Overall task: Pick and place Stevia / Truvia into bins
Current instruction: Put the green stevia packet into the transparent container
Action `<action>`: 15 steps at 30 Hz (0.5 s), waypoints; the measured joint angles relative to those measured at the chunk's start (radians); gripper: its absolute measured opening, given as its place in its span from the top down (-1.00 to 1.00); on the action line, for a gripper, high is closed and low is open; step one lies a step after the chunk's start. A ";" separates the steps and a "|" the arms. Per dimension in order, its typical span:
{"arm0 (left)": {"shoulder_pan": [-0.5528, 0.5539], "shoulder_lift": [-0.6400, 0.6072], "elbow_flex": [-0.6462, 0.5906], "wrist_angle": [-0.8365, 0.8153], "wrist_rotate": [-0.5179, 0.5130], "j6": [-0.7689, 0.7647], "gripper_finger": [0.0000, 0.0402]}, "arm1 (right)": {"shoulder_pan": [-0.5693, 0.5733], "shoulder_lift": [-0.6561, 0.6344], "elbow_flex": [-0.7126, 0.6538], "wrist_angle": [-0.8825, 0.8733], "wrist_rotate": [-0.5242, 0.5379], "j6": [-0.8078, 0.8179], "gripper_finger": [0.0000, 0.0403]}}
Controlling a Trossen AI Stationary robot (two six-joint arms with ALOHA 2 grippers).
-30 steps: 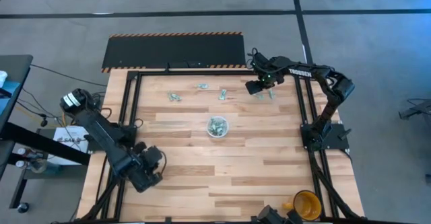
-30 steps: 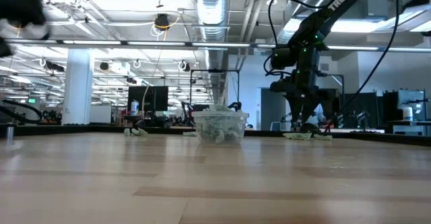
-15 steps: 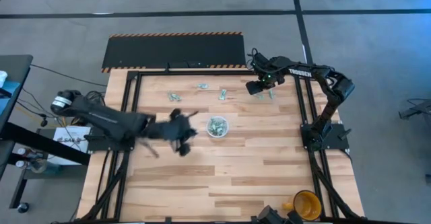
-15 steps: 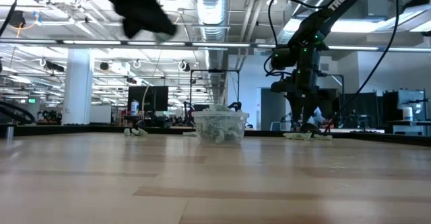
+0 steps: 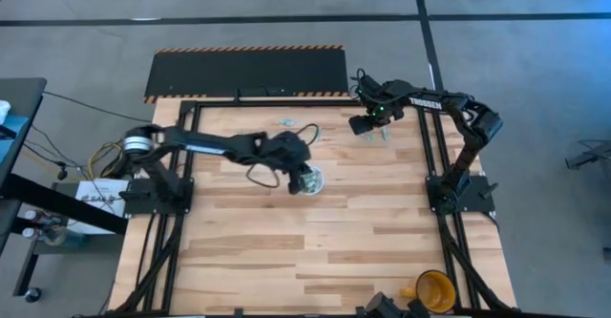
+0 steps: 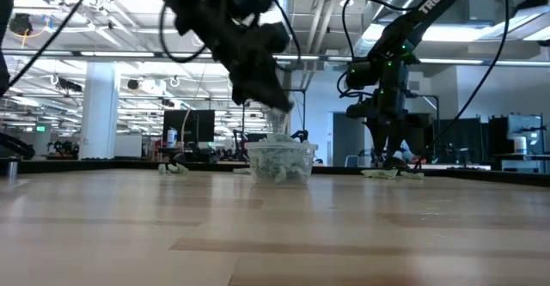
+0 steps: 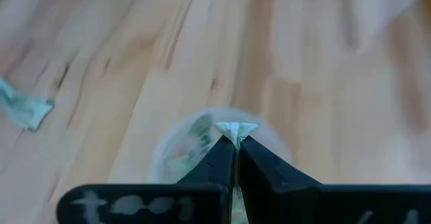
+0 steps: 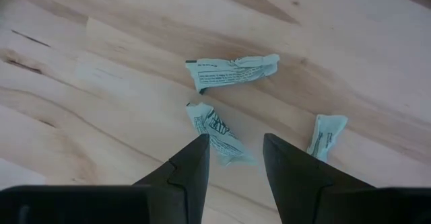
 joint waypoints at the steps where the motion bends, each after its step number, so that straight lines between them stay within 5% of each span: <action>1: 0.004 0.027 0.036 -0.055 -0.004 0.009 1.00 | 0.000 0.000 0.000 0.000 0.000 0.000 0.33; 5: 0.007 0.116 0.147 -0.203 -0.008 0.035 1.00 | 0.000 0.000 0.000 0.000 0.000 -0.003 0.33; 15: 0.007 0.209 0.224 -0.268 0.062 0.037 0.89 | 0.000 0.000 0.000 -0.002 0.000 -0.017 0.33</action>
